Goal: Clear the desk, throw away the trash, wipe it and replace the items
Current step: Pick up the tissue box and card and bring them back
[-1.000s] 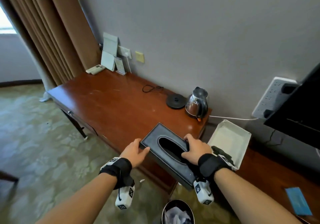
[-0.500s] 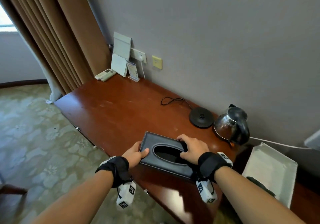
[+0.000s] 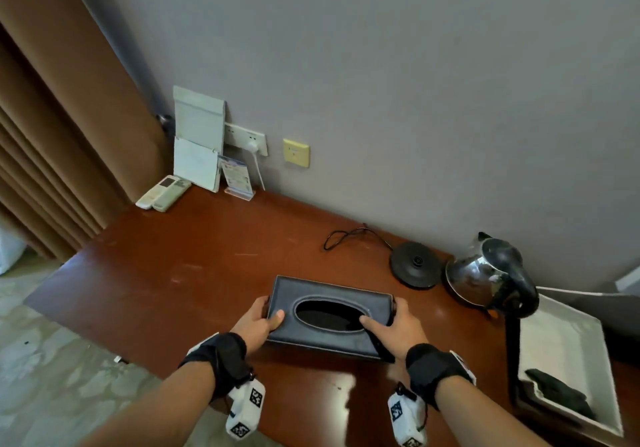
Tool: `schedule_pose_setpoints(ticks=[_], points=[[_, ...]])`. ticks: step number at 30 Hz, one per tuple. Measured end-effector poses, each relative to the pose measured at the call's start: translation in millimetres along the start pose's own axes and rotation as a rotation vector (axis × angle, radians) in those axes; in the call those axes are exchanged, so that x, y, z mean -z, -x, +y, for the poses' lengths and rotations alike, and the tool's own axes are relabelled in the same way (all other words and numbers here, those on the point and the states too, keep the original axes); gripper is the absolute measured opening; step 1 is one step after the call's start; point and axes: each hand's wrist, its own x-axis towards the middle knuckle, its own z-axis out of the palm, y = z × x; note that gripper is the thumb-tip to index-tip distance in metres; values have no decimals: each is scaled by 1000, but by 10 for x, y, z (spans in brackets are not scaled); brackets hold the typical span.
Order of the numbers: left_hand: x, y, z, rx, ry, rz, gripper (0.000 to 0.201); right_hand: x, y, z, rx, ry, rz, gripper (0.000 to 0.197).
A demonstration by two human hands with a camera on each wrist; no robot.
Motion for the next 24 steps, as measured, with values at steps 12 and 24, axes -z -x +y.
schedule_pose_setpoints(ticks=[12,24], points=[[1386,-930,285,69,-96,-74,63,-923,-716,-1132,-171,-146,53,77],[2730,-1821,589,99,-60,39,37,-1590,-1964,-2321,-137,-130,-17,84]])
